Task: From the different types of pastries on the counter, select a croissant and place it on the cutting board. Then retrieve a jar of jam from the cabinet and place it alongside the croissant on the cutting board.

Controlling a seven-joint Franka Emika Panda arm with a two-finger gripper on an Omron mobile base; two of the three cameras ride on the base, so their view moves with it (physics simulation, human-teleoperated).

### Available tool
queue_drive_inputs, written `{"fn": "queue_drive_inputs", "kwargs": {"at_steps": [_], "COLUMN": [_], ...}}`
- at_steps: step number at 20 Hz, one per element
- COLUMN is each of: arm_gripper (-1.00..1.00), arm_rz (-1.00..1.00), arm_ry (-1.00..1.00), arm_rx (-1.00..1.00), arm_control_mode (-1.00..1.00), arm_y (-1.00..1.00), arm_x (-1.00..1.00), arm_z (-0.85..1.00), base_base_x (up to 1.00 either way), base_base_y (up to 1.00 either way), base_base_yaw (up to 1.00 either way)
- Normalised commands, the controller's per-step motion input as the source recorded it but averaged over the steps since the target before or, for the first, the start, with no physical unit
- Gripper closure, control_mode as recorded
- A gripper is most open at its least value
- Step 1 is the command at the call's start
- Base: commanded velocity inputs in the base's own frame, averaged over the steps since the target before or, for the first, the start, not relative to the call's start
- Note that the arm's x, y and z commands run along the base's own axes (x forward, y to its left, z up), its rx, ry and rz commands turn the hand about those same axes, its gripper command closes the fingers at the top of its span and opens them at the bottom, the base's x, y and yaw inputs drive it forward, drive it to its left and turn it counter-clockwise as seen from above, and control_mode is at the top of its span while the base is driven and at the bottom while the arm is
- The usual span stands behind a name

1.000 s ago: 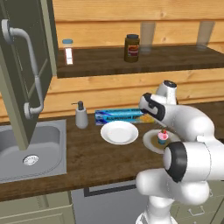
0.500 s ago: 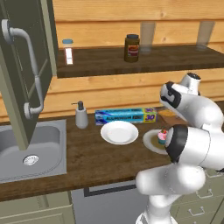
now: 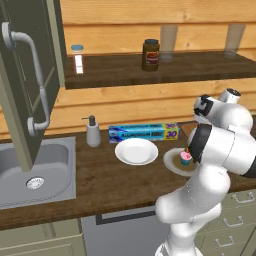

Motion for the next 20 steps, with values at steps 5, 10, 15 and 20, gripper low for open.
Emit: {"fn": "queue_drive_inputs", "kwargs": {"at_steps": [5, 10, 15, 20], "arm_gripper": [1.0, 1.0, 1.0, 1.0], "arm_rz": [0.0, 0.0, 0.0, 0.0], "arm_ry": [0.0, 0.0, 0.0, 0.0], "arm_rx": [0.03, 0.02, 0.03, 0.0], "arm_control_mode": [-1.0, -1.0, -1.0, -1.0], "arm_y": [-0.36, -0.21, -0.03, -0.01], "arm_x": [0.53, 0.62, 0.55, 0.48], "arm_z": [-0.31, -0.28, -0.32, -0.38], "base_base_x": [0.0, 0.0, 0.0, 0.0], "base_base_y": [0.0, 0.0, 0.0, 0.0], "base_base_yaw": [0.0, 0.0, 0.0, 0.0]}}
